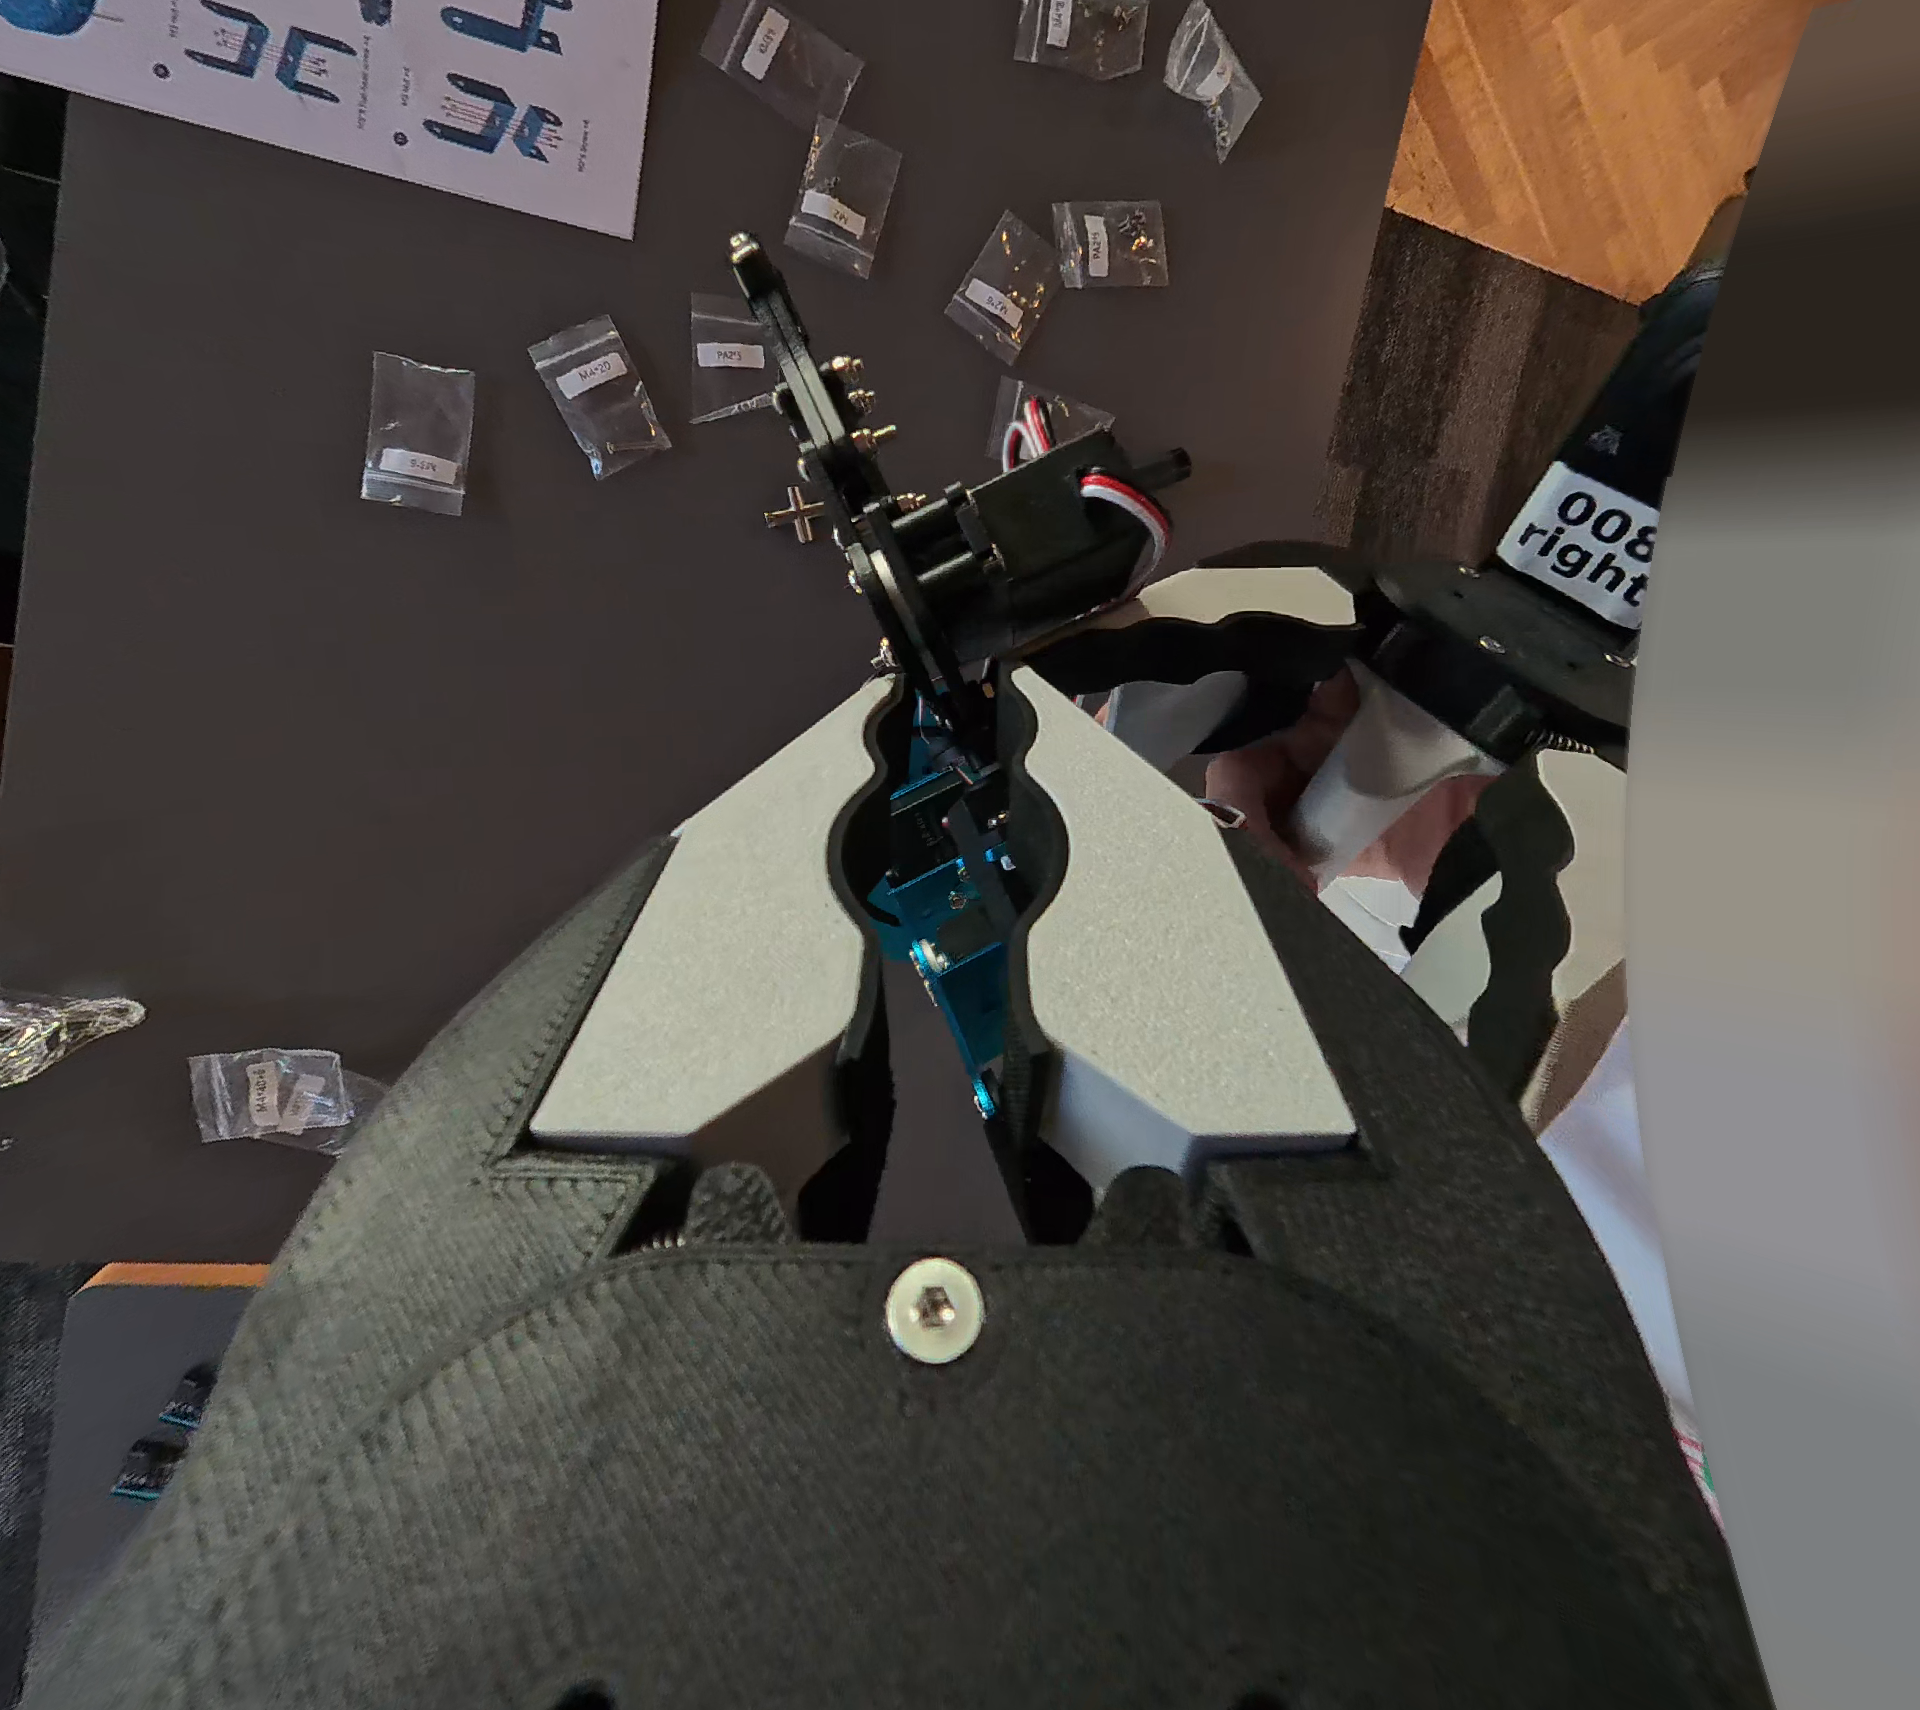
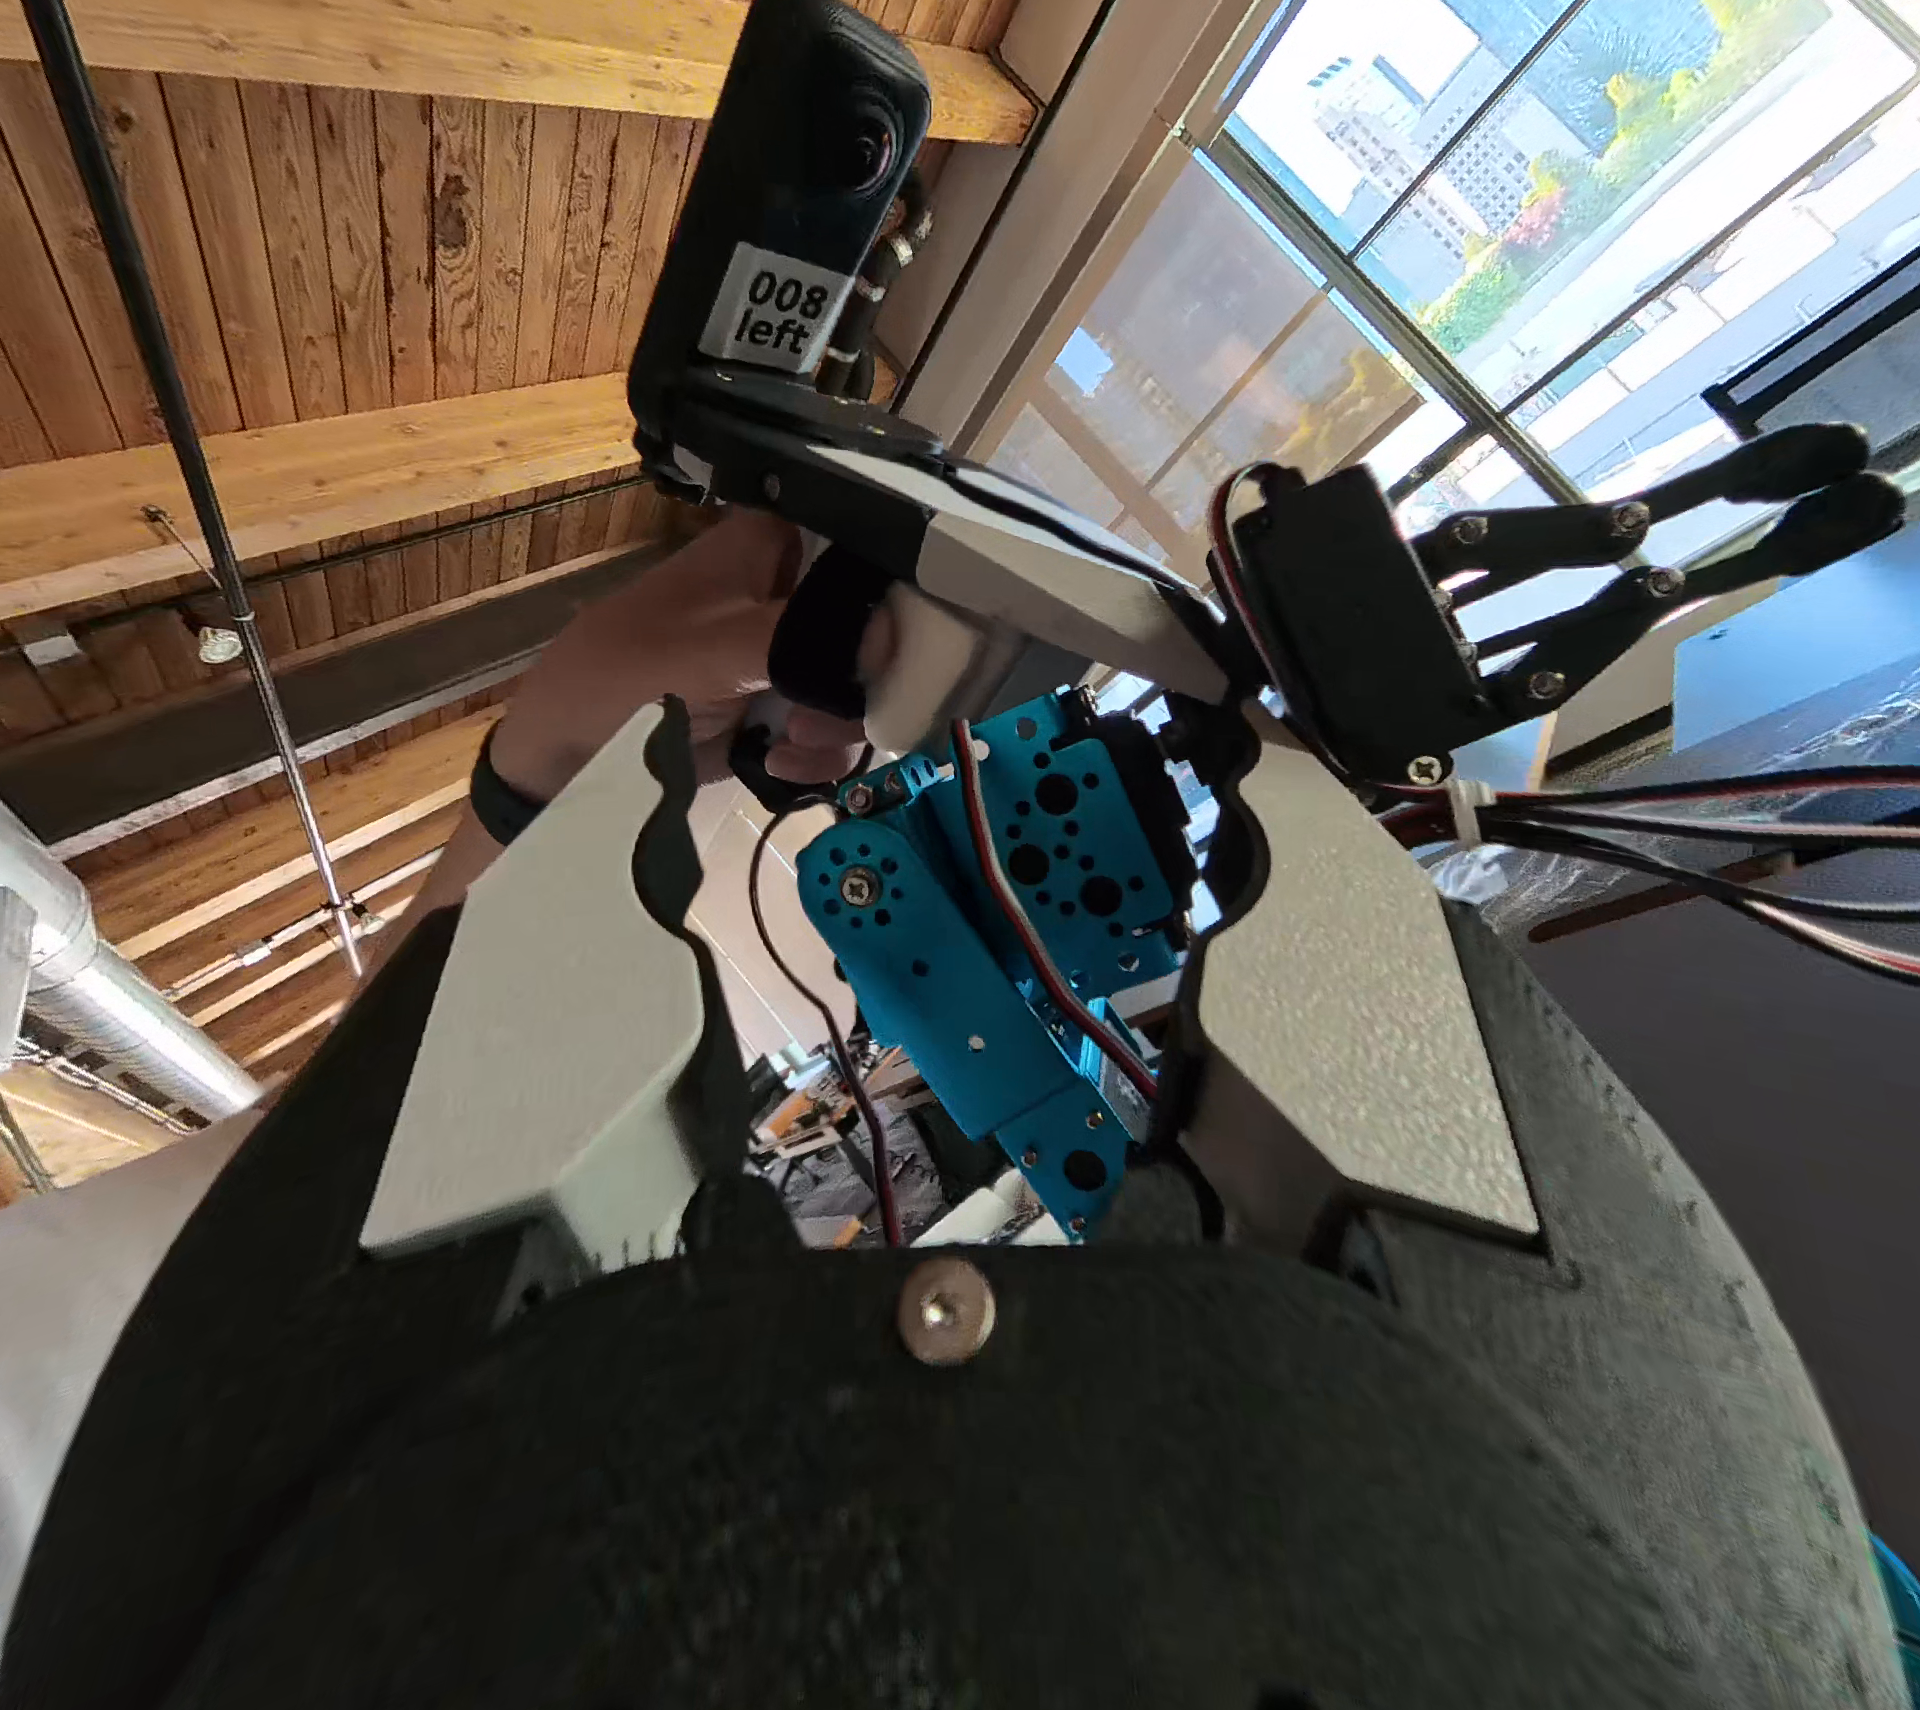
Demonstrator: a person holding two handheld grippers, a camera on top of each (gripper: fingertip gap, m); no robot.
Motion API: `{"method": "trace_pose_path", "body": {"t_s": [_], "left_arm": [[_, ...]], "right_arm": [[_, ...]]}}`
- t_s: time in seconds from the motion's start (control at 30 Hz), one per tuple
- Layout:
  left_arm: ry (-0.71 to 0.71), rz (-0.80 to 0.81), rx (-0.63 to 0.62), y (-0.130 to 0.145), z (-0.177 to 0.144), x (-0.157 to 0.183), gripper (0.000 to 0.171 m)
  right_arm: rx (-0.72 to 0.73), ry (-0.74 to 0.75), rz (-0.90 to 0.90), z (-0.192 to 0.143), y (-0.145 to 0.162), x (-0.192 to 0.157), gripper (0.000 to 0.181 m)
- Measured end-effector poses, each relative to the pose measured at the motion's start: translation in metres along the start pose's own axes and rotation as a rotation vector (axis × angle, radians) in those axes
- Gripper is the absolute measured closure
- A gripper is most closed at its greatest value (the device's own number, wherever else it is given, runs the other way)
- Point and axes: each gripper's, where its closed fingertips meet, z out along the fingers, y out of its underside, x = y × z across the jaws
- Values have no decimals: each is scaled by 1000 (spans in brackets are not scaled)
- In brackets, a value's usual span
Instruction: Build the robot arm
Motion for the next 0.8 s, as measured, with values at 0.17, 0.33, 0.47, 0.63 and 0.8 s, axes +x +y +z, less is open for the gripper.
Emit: {"method": "trace_pose_path", "body": {"t_s": [0.17, 0.33, 0.47, 0.63, 0.8], "left_arm": [[18, -13, 4, 1, 0, 2, 155], [16, -8, -2, 1, 0, 3, 154], [15, -13, -2, 1, 0, 2, 154], [20, -21, 6, 1, 0, 2, 154], [52, -52, 24, 1, -1, 3, 154]], "right_arm": [[0, 10, 49, -1, -2, -2, 83], [-31, 27, 44, -2, 0, -2, 83], [-31, 22, 53, -2, -2, 1, 88], [-22, 36, -28, -1, 1, -2, 84], [-12, 42, -103, 2, 6, -5, 76]]}}
